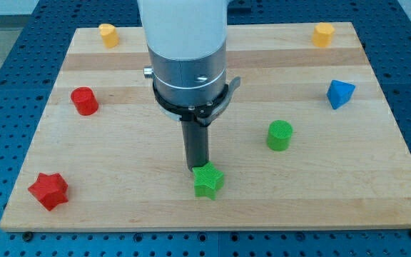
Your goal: Move the green circle to the bottom right of the board
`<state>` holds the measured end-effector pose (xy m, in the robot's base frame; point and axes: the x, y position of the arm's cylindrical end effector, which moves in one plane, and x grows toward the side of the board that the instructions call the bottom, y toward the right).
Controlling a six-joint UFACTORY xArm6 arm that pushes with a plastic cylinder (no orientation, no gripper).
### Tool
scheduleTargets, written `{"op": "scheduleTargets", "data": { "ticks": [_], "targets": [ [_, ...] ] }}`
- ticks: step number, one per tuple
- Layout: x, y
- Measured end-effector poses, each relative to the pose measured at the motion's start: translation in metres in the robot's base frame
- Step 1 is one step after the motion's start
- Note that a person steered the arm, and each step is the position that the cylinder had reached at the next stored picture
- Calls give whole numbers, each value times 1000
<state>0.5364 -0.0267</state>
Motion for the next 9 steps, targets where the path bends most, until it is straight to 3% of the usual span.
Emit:
{"op": "scheduleTargets", "data": {
  "ticks": [2, 4, 7, 9],
  "targets": [
    [-20, 0],
    [-80, 26],
    [-92, 121],
    [-88, 105]
  ]
}}
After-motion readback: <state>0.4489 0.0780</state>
